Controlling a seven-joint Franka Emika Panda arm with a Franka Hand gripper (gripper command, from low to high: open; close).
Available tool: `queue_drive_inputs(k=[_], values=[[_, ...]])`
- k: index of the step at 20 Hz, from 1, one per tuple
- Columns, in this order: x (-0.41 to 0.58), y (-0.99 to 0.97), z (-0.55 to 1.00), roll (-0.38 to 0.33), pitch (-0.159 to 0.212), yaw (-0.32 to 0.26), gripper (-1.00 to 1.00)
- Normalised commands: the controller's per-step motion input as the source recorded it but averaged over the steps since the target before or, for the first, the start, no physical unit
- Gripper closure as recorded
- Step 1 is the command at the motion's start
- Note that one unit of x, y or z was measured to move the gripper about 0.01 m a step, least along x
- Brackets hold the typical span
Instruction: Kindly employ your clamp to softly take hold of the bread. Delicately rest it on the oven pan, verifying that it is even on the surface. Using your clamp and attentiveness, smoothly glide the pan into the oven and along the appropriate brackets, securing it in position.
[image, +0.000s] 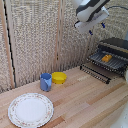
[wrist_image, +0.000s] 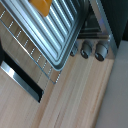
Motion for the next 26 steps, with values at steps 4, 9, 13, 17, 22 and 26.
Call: queue_drive_inputs(k=[4,9,13,17,22,26], values=[[-0.034,0.0,-0.28,-0.207,0.168,0.296,-1.0],[-0.143,0.0,-0.21,-0.212,0.252,0.242,-1.0],[-0.154,0.0,-0.21,-0.213,0.26,0.234,-1.0],[-0.135,0.0,-0.24,-0.219,0.243,0.243,-1.0],[-0.022,0.0,-0.41,-0.23,0.161,0.289,-1.0],[0.061,0.0,-0.56,-0.189,0.118,0.295,-1.0]])
